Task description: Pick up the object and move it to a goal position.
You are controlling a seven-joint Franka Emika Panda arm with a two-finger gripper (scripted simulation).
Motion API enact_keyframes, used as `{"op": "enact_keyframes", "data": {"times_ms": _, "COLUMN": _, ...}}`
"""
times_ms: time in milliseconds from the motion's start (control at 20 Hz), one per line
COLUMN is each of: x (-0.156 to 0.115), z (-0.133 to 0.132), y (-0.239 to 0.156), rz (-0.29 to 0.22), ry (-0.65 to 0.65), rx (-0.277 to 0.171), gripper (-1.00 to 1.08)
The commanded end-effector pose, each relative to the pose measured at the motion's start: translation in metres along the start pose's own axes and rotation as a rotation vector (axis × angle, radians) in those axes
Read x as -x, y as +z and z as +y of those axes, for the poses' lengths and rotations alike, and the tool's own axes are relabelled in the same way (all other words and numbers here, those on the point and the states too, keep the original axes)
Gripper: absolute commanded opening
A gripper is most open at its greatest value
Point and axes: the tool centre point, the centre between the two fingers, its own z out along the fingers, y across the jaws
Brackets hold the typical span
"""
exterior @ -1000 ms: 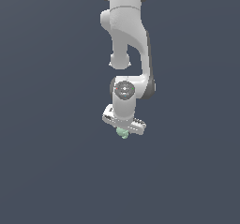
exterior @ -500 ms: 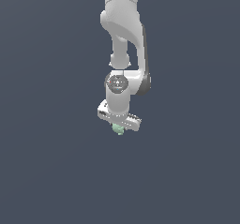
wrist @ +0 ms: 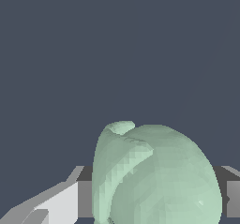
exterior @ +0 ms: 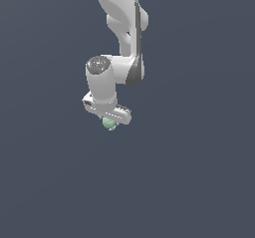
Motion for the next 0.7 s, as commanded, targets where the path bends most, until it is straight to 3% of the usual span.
{"op": "enact_keyframes", "data": {"times_ms": 0, "x": 0.002, "z": 0.026, "y": -0.019, "rz": 0.000, "ry": 0.000, "rx": -0.001, "gripper": -1.00}}
{"op": "enact_keyframes", "data": {"times_ms": 350, "x": 0.005, "z": 0.091, "y": -0.064, "rz": 0.000, "ry": 0.001, "rx": -0.001, "gripper": -1.00}}
{"op": "enact_keyframes", "data": {"times_ms": 650, "x": 0.005, "z": 0.125, "y": -0.089, "rz": 0.000, "ry": 0.001, "rx": -0.001, "gripper": -1.00}}
